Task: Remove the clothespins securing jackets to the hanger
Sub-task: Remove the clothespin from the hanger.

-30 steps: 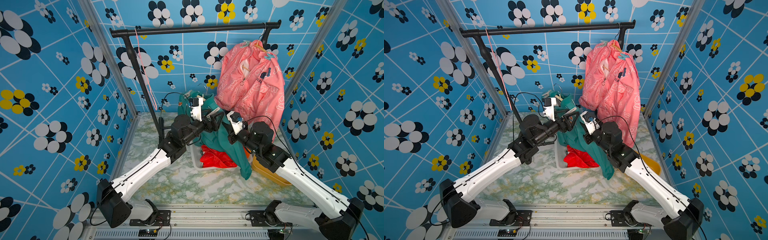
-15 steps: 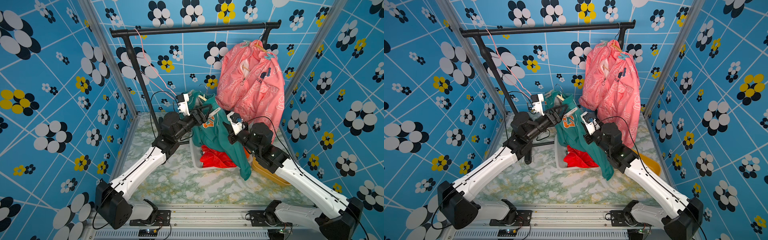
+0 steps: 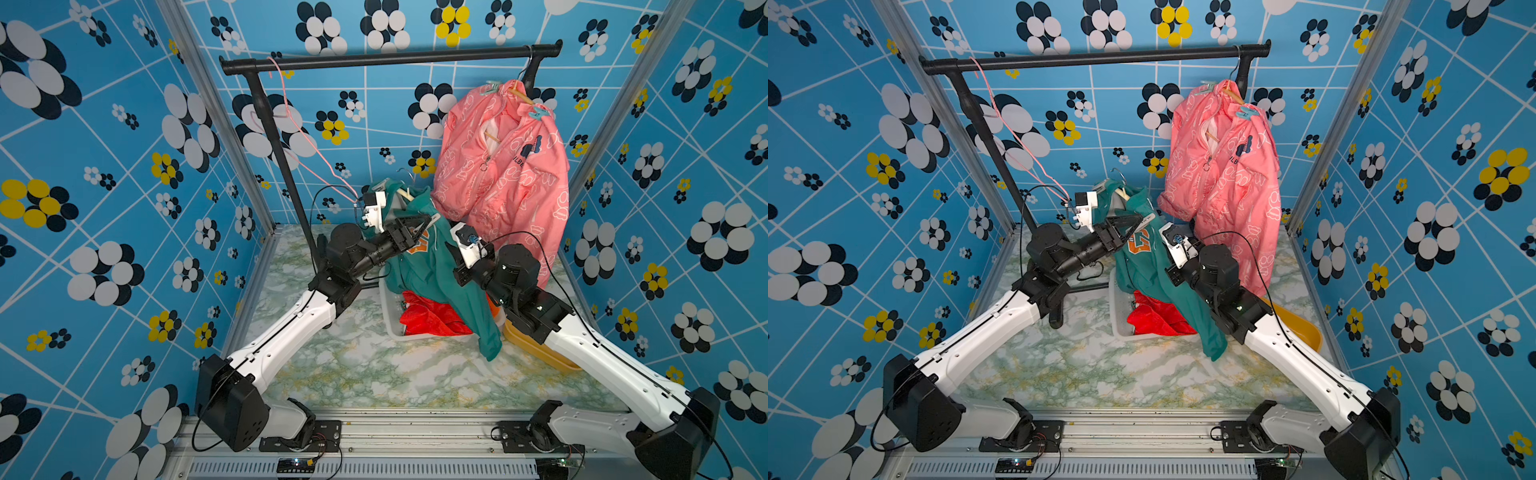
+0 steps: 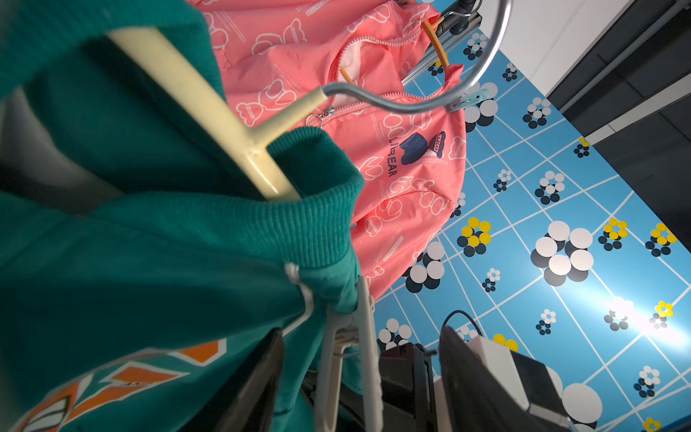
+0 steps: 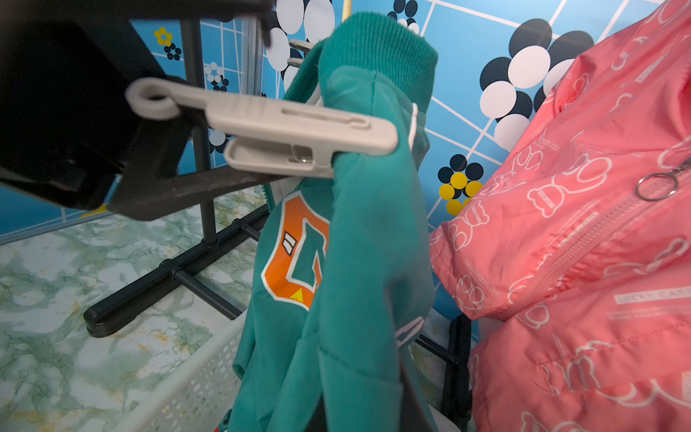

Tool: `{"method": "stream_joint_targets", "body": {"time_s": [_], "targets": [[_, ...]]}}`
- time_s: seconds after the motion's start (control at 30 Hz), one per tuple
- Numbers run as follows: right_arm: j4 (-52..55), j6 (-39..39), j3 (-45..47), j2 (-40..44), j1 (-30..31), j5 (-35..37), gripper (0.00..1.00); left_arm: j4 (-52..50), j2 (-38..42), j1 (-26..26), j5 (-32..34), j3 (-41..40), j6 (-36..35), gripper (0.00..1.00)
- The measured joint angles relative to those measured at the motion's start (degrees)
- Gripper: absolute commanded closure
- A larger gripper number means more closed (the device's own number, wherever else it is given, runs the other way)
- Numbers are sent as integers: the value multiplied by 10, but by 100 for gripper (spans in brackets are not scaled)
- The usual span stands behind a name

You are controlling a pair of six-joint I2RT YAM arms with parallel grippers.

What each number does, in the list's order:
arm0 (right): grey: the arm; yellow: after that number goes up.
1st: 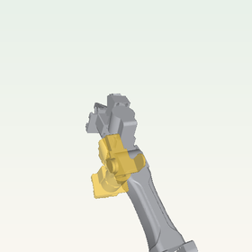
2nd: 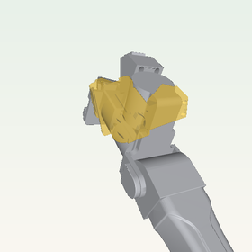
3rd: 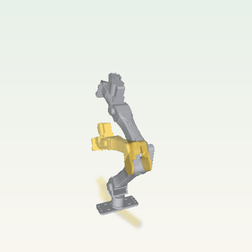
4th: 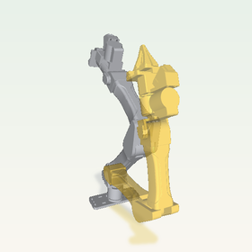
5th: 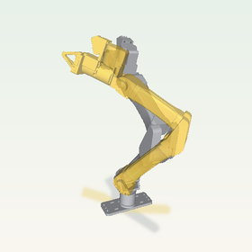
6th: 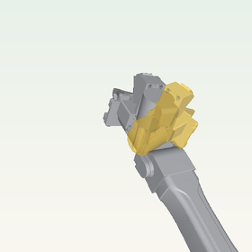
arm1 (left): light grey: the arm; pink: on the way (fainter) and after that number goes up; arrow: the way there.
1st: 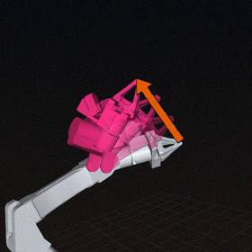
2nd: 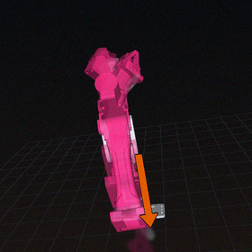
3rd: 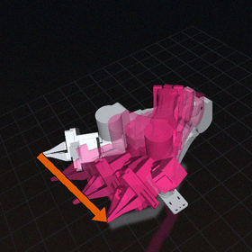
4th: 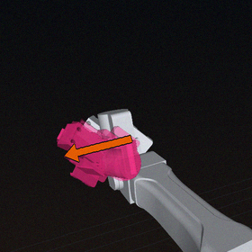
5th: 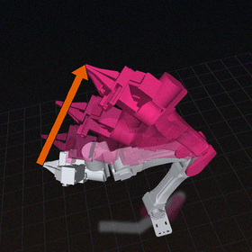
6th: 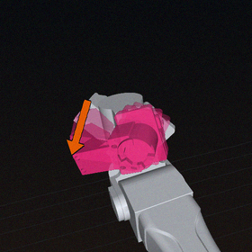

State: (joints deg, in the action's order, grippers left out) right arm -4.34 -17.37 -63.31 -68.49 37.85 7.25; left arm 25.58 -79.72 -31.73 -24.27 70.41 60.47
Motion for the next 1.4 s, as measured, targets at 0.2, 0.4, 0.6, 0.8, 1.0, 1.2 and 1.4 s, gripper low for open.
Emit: {"method": "stream_joint_targets", "body": {"time_s": [0.2,0.4,0.6,0.8,1.0,1.2,1.4], "targets": [[-12,0,0,-4,0,4,100,39,-8,12,-31,-3,62,47],[-19,-5,0,-5,0,13,100,46,-19,13,-51,-3,96,50],[-22,-7,0,-8,0,13,100,44,-19,14,-58,-3,109,56],[-25,-9,0,-8,0,13,100,42,-19,15,-60,-6,119,67],[-27,-11,0,-8,0,13,100,42,-19,15,-59,-7,120,74],[-28,-11,0,-8,0,19,100,39,-19,17,-60,-8,118,100],[-28,-11,0,-8,0,24,100,35,-19,17,-57,-8,101,100]]}}
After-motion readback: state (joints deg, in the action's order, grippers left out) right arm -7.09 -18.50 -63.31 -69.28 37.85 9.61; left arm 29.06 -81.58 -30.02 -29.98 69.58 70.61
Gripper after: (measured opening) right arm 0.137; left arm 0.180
